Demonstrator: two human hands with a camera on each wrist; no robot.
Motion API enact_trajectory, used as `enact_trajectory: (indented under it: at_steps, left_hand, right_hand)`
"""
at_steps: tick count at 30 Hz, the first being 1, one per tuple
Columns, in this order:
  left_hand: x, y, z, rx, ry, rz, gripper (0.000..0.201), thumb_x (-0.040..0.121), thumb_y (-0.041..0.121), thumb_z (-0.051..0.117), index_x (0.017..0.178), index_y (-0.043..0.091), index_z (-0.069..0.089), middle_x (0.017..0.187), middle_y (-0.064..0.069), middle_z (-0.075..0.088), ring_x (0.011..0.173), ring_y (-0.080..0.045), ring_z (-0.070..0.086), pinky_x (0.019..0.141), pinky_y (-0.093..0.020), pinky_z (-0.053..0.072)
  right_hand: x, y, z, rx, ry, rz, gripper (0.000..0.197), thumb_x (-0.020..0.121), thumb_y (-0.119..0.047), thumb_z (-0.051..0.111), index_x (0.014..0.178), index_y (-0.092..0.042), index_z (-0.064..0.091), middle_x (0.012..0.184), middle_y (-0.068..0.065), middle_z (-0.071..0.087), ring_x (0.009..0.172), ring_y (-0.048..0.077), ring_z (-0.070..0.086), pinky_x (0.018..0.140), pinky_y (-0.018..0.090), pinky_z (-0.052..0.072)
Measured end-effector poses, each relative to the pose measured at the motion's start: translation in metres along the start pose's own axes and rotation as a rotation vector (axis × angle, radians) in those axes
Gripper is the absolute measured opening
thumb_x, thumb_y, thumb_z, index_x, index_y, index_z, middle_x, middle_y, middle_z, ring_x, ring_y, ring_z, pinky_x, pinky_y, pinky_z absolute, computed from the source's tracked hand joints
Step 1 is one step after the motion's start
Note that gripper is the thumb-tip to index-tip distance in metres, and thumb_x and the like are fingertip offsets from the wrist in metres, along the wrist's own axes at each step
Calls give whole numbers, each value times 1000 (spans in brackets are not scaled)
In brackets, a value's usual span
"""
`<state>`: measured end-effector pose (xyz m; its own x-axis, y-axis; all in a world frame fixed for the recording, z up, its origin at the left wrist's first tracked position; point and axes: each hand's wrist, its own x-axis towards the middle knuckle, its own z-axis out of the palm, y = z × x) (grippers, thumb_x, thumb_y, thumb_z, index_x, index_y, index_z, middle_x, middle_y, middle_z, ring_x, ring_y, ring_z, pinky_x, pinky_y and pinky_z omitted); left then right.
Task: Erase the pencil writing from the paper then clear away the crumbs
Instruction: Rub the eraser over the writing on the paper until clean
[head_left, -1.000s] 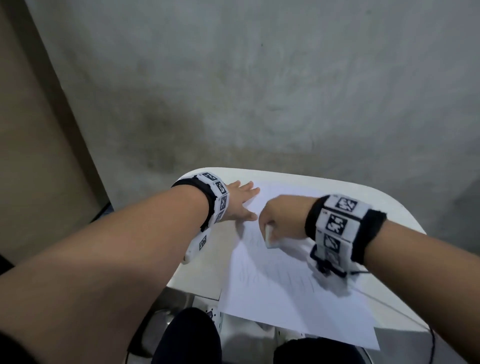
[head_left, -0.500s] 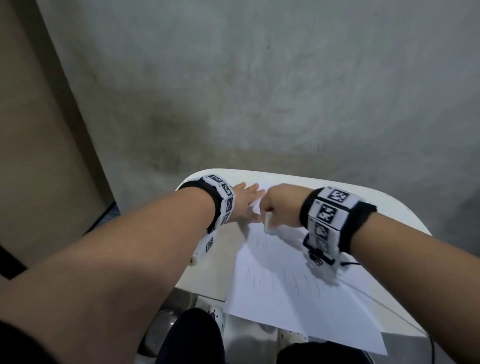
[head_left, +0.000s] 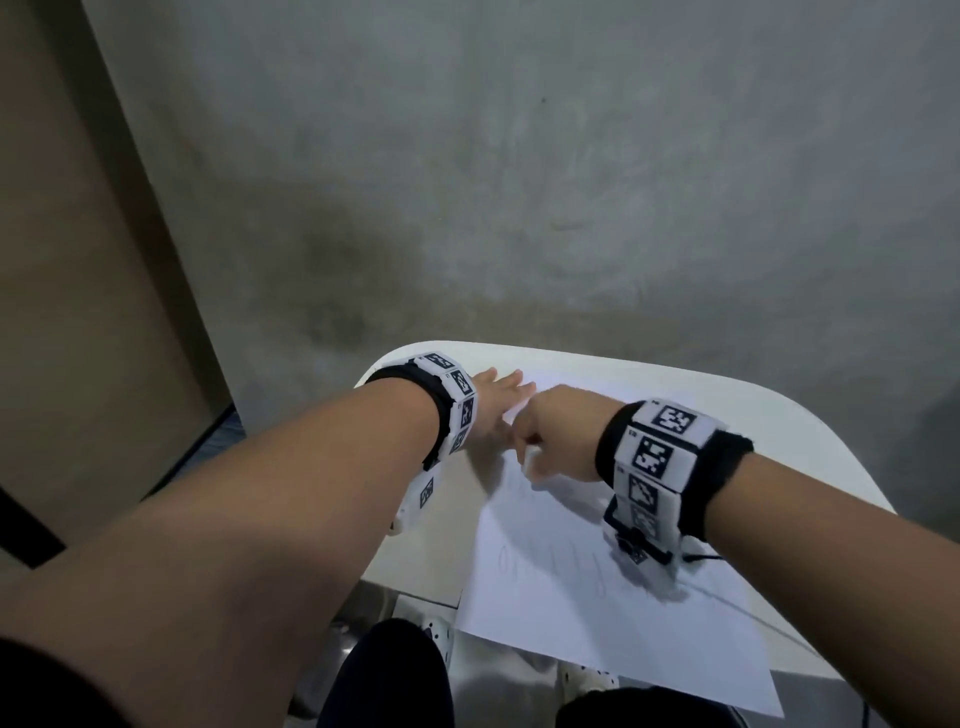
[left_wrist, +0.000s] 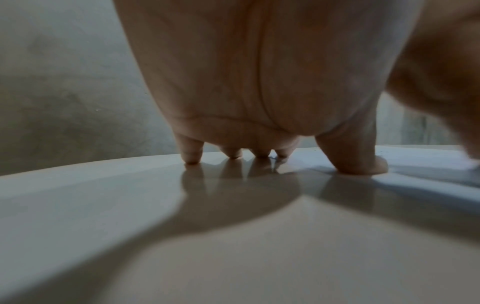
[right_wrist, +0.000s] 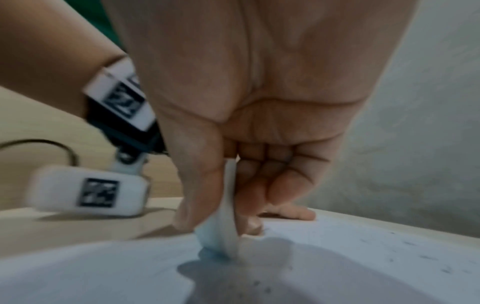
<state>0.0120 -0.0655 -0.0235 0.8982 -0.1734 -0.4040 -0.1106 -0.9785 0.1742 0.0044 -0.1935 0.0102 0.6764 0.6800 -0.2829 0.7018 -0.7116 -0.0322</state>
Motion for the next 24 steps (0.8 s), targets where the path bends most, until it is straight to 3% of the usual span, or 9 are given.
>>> enact_trajectory:
  at_steps: [2,5,8,11,13,16,18,21,24]
  left_hand:
    - [2,-1,0,16,-5,-15,85,92,54,46,155,24,-3,162,2,-10,150,-26,-4,120,-42,2]
    - [3,-2,-1,34,-9,-10,79,97,41,47,155,24,-4,163,2,-10,150,-26,-4,119,-41,2]
    - [2,0,0,48,18,-8,75,99,38,47,155,24,0,163,-3,-6,150,-30,1,119,-40,5]
    - [1,0,0,37,12,-2,83,92,52,47,156,22,2,163,-3,-5,150,-30,2,119,-42,7]
    - [1,-1,0,35,-16,-13,94,83,60,45,155,24,-2,163,1,-9,150,-27,-2,119,-43,4]
    - [4,-2,0,22,-11,-26,83,94,51,46,155,26,-5,162,4,-11,150,-25,-6,119,-42,2]
    - [1,1,-1,31,-8,-24,85,91,54,46,155,26,-1,163,2,-9,150,-26,-4,119,-42,3]
    - [-2,5,-4,118,1,-12,79,96,39,52,156,22,3,163,1,-3,150,-24,-2,117,-40,6]
    - [-4,7,-7,151,0,-15,84,96,35,54,155,16,-2,163,-4,-6,150,-26,-1,116,-38,8]
  right_hand:
    - [-14,-3,6,0,-56,-56,9,76,-17,68,78,-25,67,83,-7,65,83,14,58,78,26,49]
    - [-15,-5,-1,16,-153,-69,13,75,-17,70,72,-27,62,83,-7,68,83,13,59,78,28,49]
    - [2,-1,-9,28,-59,26,12,77,-19,69,87,-25,70,90,-3,67,86,17,57,71,24,44]
    - [-1,-4,-3,-14,-6,29,17,79,-20,69,96,-23,70,93,-2,65,84,15,51,67,22,37]
    - [-14,-8,5,-38,-40,-29,8,78,-20,68,83,-27,67,84,-7,63,83,13,53,71,23,39]
    - [-17,-6,-1,26,-133,-5,17,72,-20,71,61,-27,60,72,-11,65,82,12,61,75,28,52]
    - [-5,-2,-10,67,-114,40,10,69,-23,76,68,-28,68,71,-12,65,81,13,62,75,28,51]
    - [13,-3,-11,71,14,53,17,72,-22,77,87,-28,72,71,-15,55,82,15,55,71,24,40]
    - [5,-7,0,66,26,11,15,71,-20,77,80,-29,71,77,-12,64,82,13,59,70,24,45]
